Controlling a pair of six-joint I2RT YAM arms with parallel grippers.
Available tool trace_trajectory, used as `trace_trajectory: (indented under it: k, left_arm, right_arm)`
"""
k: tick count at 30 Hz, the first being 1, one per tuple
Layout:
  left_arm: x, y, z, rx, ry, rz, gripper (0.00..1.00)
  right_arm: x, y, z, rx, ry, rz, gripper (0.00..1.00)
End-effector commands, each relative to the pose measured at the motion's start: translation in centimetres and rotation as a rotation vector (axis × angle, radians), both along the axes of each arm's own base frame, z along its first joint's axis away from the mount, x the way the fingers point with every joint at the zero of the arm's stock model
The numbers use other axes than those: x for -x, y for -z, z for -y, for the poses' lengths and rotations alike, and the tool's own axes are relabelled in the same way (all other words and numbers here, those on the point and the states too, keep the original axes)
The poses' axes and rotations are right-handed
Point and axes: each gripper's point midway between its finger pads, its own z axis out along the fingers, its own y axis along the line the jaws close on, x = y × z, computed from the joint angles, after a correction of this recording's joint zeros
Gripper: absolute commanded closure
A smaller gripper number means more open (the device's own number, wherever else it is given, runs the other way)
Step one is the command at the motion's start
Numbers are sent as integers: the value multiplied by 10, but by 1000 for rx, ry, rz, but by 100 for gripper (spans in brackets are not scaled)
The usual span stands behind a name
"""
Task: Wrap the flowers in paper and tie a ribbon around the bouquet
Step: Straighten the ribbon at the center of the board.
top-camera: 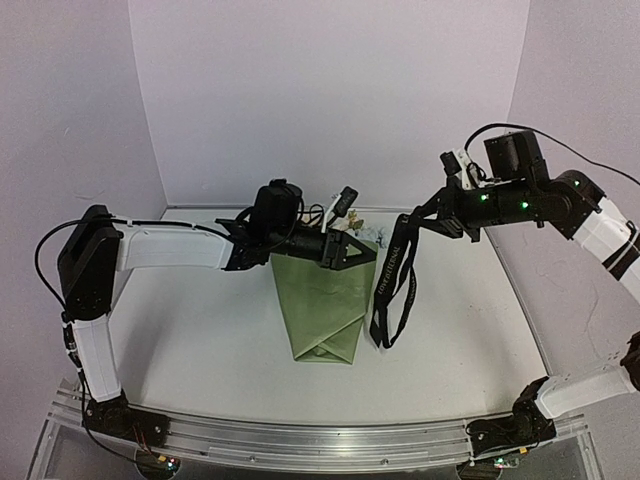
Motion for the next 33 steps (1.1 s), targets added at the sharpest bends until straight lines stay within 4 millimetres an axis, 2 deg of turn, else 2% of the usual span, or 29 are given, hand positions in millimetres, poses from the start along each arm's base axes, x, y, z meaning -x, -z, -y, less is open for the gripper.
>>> trace_trajectory:
  k: [1, 8, 22, 33]
  left_arm:
    - [4, -28, 18, 80, 15, 116, 60]
    - [15, -34, 28, 116, 67, 133, 58]
    - [22, -31, 51, 130, 139, 122, 57]
    - [36, -34, 46, 172, 178, 80, 58]
  right_arm:
    - [3, -22, -4, -57, 0, 27, 100]
    - [3, -20, -4, -56, 7, 19, 100]
    - [2, -12, -3, -38, 14, 9, 100]
    - [-3, -1, 1, -2, 38, 10, 100]
